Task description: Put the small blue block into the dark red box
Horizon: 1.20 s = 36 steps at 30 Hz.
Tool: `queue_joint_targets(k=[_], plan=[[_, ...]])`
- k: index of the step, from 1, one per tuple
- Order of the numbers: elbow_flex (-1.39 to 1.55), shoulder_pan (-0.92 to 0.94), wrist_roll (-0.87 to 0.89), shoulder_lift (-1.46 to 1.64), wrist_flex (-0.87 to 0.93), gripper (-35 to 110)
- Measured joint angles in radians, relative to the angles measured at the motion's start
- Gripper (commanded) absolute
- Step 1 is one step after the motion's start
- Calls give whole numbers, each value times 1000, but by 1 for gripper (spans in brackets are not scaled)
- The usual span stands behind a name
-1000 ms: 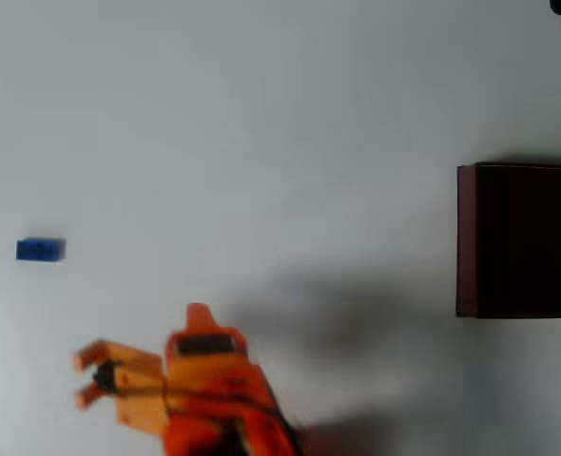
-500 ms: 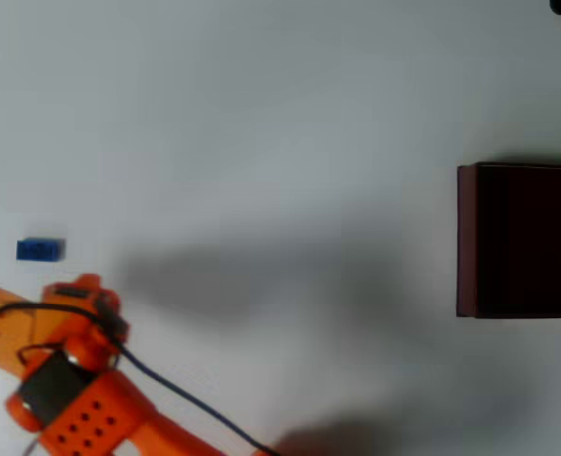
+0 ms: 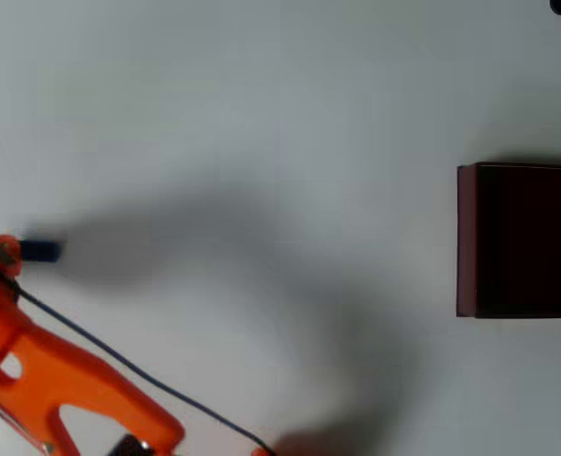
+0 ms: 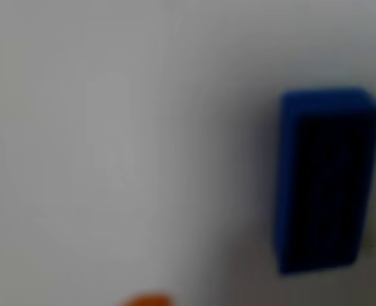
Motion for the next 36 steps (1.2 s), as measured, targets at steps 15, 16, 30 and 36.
queue_joint_targets(k=[15,16,30,36], plan=[[-206,3,-38,-167,57,20],[-235,3,-40,-195,66,20],[-752,32,-74,-500,287,20],[-752,57,-75,-518,287,20]])
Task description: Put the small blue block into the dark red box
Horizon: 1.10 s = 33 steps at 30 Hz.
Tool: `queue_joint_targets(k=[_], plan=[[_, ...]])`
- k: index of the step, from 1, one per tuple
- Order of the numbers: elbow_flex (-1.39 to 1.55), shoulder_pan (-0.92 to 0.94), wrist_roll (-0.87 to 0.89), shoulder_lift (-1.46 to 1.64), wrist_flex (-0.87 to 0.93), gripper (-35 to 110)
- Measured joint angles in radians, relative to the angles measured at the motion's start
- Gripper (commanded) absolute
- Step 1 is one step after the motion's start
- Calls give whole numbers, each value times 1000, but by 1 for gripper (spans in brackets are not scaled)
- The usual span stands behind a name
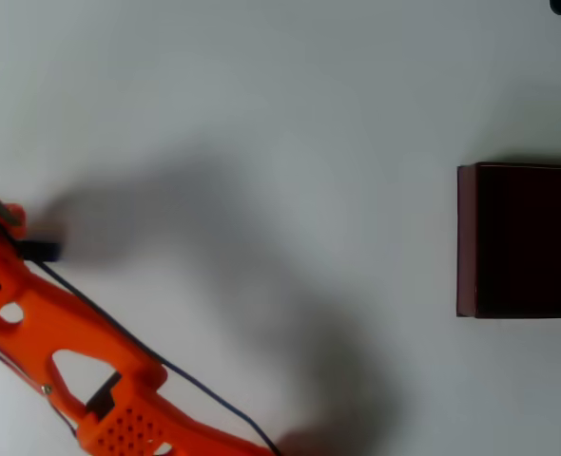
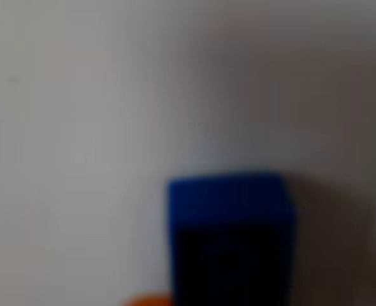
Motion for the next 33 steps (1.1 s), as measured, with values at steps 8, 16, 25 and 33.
queue_joint_targets(k=[8,16,25,33], plan=[[0,8,0,-37,0,19],[-21,-3,5,-67,2,11],[-72,6,-31,-100,2,0],[150,34,-104,100,2,0]])
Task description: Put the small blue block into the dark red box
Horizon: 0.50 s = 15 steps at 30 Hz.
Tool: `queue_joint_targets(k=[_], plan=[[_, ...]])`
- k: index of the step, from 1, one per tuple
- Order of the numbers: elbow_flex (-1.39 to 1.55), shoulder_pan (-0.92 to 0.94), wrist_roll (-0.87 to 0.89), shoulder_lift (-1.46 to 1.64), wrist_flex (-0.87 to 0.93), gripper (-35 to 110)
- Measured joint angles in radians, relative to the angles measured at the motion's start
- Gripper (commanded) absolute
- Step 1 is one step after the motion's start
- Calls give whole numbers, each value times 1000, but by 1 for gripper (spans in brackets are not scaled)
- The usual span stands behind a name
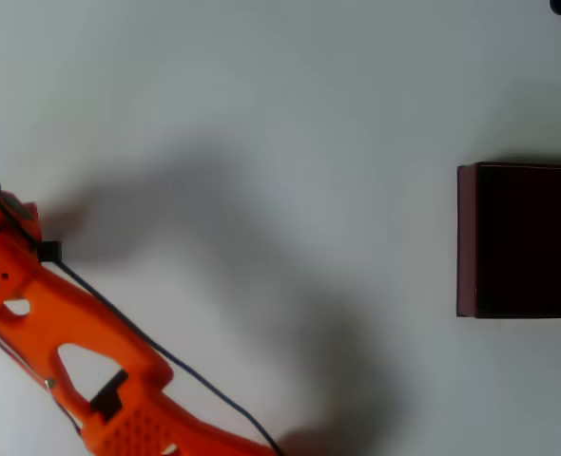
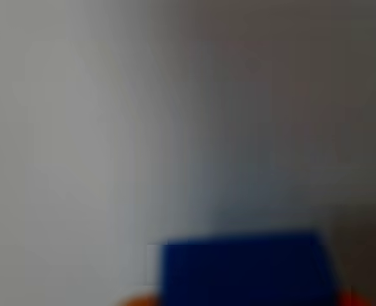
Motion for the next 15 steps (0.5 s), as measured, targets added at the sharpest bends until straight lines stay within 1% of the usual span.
queue_joint_targets(k=[4,8,11,15], plan=[[222,60,-67,265,0,0],[525,196,-155,601,-2,0],[795,353,-239,916,-26,0],[1149,658,-367,1376,-60,0]])
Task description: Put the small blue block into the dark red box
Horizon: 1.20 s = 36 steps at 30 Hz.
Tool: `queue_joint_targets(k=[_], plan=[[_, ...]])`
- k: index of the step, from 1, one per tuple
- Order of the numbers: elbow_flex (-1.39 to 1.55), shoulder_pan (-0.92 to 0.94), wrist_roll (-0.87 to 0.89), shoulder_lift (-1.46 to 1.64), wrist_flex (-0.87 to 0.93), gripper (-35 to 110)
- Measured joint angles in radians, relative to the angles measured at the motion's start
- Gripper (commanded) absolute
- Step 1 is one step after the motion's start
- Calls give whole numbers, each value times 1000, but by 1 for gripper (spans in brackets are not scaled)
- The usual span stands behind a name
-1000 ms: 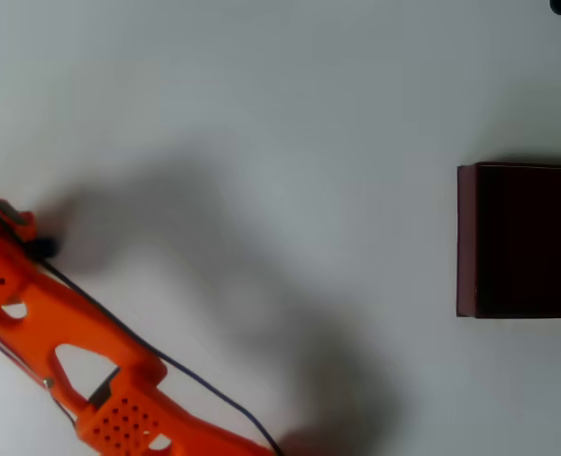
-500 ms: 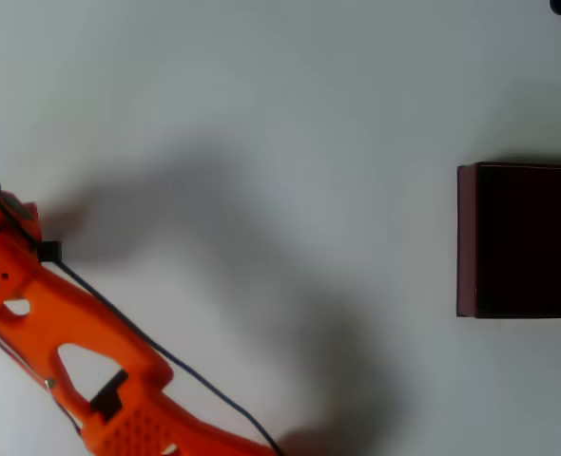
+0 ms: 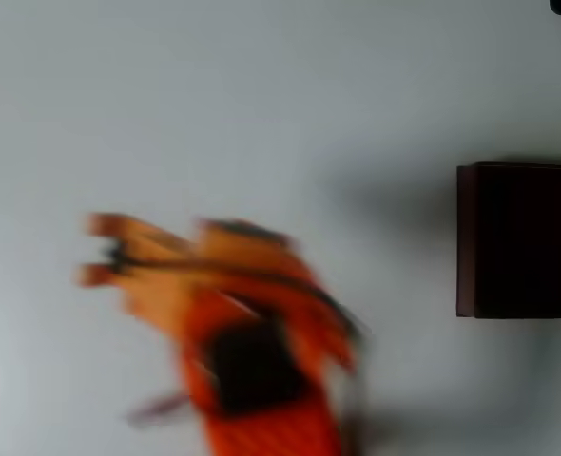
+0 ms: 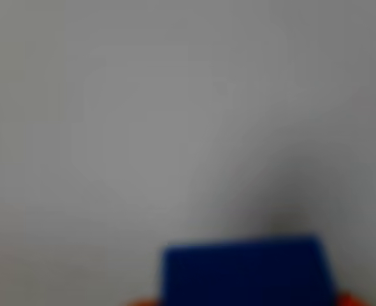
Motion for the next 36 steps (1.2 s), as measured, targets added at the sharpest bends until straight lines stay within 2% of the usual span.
queue_joint_targets(k=[4,7,14,19,21,25,27,31,36], plan=[[265,342,-132,403,-95,0],[414,546,-189,569,-219,0],[597,746,-209,508,-574,0],[624,834,-222,224,-842,0],[624,844,-227,83,-925,6],[591,900,-256,-160,-1000,20],[583,920,-261,-222,-1009,20],[588,905,-241,-218,-1006,20],[718,836,-259,17,-927,22]])
